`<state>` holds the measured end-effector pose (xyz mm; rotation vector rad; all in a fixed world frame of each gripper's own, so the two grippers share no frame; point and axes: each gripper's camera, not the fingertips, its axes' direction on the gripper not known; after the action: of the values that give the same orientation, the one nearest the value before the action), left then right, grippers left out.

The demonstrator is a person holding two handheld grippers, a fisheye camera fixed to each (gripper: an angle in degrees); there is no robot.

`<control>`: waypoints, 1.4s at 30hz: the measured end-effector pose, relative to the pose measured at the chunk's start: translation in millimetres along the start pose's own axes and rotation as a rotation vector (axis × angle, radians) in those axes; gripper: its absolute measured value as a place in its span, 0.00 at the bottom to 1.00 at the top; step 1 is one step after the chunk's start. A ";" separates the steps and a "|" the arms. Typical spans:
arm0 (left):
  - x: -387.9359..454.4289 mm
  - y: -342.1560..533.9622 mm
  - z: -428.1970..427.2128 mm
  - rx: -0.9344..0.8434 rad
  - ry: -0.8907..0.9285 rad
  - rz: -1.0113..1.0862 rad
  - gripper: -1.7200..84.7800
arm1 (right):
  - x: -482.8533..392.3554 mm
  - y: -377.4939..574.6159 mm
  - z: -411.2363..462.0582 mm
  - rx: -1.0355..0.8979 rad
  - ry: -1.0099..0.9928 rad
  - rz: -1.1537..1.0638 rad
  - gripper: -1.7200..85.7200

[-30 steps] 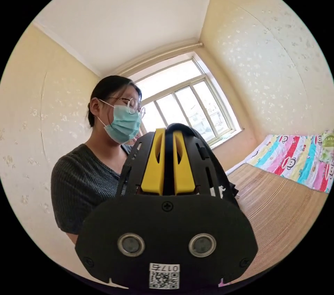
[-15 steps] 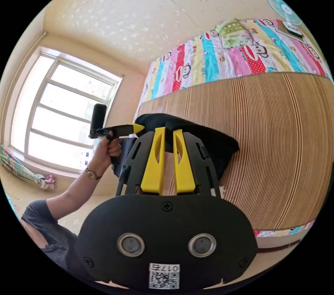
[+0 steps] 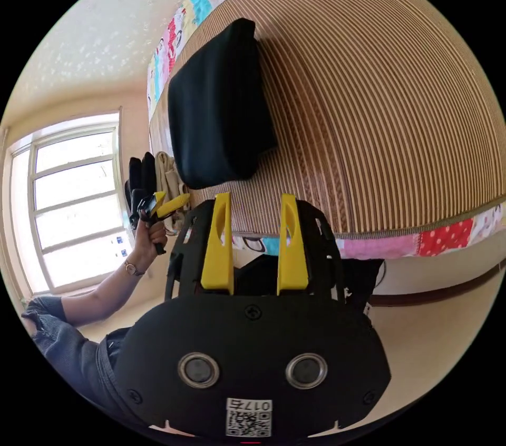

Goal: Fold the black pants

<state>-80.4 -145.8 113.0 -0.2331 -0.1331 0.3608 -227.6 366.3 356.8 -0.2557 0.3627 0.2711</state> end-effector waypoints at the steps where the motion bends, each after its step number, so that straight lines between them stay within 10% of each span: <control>1: 6.8 -23.4 -3.2 0.008 0.001 0.048 0.22 | -3.1 -9.6 -1.9 0.010 -0.014 -0.017 0.20; 12: -5.4 -151.7 45.9 -0.173 -0.259 0.067 0.29 | 4.9 -92.9 65.0 -0.142 -0.129 -0.010 0.25; 22: -24.0 -71.5 89.2 -0.406 -0.055 -0.031 0.17 | 41.4 27.5 19.9 -0.175 -0.366 -0.002 0.13; 42: 411.4 -61.3 548.8 -0.721 0.114 0.556 0.15 | 116.1 107.9 -533.6 0.283 0.185 -0.224 0.09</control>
<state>228.2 58.9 693.5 -1.0128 -0.0791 0.8454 -322.8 335.6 -190.9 -0.0407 0.5448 -0.0263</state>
